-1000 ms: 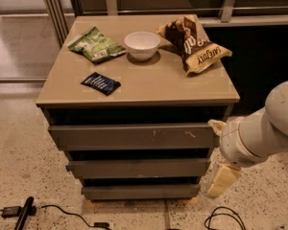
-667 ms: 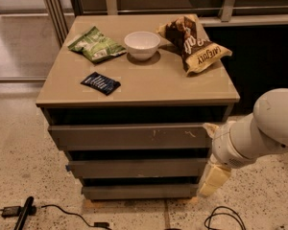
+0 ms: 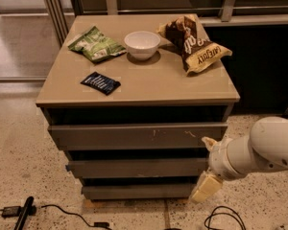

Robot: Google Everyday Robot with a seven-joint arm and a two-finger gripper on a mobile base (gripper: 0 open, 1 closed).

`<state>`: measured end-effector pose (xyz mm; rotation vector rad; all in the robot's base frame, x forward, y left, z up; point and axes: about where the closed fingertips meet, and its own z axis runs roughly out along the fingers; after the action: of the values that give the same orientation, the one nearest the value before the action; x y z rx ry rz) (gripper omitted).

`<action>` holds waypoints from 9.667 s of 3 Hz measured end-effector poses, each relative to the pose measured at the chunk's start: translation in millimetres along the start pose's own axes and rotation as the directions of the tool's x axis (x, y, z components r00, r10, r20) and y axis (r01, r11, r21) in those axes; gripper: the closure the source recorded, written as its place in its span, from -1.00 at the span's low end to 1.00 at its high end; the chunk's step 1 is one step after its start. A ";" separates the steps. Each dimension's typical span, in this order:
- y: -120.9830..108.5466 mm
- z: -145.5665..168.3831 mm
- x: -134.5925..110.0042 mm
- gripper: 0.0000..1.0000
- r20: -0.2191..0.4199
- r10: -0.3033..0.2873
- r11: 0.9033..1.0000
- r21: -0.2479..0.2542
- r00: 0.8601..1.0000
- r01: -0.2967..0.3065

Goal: Open middle drawer

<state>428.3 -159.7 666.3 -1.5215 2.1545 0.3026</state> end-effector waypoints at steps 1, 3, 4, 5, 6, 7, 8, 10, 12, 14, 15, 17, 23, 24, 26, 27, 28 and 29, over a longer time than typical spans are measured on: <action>3.0 28.1 11.9 -1.00 0.057 0.024 1.000 -0.006 0.998 -0.023; 9.4 80.5 15.0 -1.00 0.150 -0.030 1.000 0.008 0.988 0.030; 11.9 92.4 4.3 -1.00 0.172 -0.039 0.999 -0.021 0.984 0.043; 7.8 135.2 -13.8 -1.00 0.207 -0.046 0.997 -0.056 0.977 0.059; 3.6 158.7 -14.0 -1.00 0.216 -0.039 0.997 -0.058 0.976 0.052; 0.6 181.7 -6.4 -1.00 0.214 -0.030 0.998 -0.041 0.976 0.040; -2.1 195.8 0.7 -1.00 0.207 -0.024 0.999 -0.023 0.978 0.029; -15.0 234.3 14.8 -1.00 0.192 -0.022 1.000 0.022 0.981 0.018; -36.1 264.2 7.5 -1.00 0.231 -0.038 0.996 0.084 0.972 0.018; -45.7 286.6 6.3 -1.00 0.253 -0.022 0.996 0.088 0.967 0.000; -45.7 286.6 6.3 -0.63 0.253 -0.022 0.996 0.087 0.967 0.000; -41.8 283.2 10.3 0.30 0.252 -0.024 0.996 0.084 0.968 0.003; -32.5 264.7 15.3 -0.54 0.256 -0.017 0.996 0.084 0.966 -0.005; -32.5 264.7 15.3 -0.54 0.256 -0.017 0.996 0.084 0.966 -0.005; -27.1 261.1 22.5 0.46 0.255 -0.009 0.997 0.076 0.967 -0.011; -9.5 240.4 34.8 1.00 0.269 -0.016 0.997 0.082 0.963 -0.006; 14.6 233.3 34.1 1.00 0.283 -0.043 0.998 0.059 0.958 0.028; 26.4 227.7 44.4 1.00 0.287 -0.027 0.999 0.053 0.958 0.012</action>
Offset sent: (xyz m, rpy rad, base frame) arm 0.0044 0.0203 -0.0950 0.1609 -0.0769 0.0202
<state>450.4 -86.1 445.9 -1.3756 1.9039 0.4312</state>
